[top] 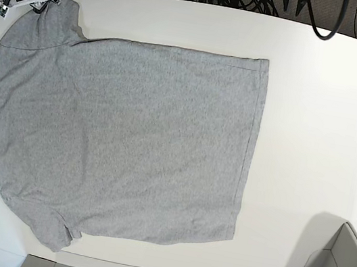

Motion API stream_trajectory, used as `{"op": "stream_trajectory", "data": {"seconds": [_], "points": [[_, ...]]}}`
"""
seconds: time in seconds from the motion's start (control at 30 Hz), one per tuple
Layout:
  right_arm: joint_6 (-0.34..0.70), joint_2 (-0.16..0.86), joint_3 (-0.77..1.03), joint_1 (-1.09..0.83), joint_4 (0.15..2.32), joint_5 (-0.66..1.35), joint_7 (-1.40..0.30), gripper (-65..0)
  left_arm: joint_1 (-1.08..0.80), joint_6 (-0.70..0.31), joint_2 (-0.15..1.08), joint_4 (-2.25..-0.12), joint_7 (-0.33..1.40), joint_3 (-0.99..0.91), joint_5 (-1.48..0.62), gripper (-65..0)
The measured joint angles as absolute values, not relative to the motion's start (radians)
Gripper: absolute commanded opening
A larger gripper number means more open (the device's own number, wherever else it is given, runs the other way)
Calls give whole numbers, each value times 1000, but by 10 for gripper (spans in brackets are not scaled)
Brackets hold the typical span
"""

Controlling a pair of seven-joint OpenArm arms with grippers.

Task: Fold the T-shirt properly
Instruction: 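Grasp the shoulder edge of the grey shirt with the right gripper, then lower the left gripper and pinch the shirt's other shoulder corner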

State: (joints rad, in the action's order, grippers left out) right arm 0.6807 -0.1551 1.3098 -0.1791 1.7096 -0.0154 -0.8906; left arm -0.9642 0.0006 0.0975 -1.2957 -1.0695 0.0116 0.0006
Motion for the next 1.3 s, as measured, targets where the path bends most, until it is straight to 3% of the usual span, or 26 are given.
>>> {"op": "stream_trajectory", "data": {"seconds": [0.73, 1.13, 1.3], "points": [[685, -113, 1308, -129, 1534, -224, -645, -339, -973, 1, 98, -1354, -1059, 36, -2, -513], [685, -107, 1308, -121, 1524, -238, -626, -339, -1010, 1, 103, -1816, -578, 216, -4, -407], [685, -94, 1306, -120, 1518, -238, -632, -339, -894, 2, 103, -1930, -115, 245, -56, -372]]}}
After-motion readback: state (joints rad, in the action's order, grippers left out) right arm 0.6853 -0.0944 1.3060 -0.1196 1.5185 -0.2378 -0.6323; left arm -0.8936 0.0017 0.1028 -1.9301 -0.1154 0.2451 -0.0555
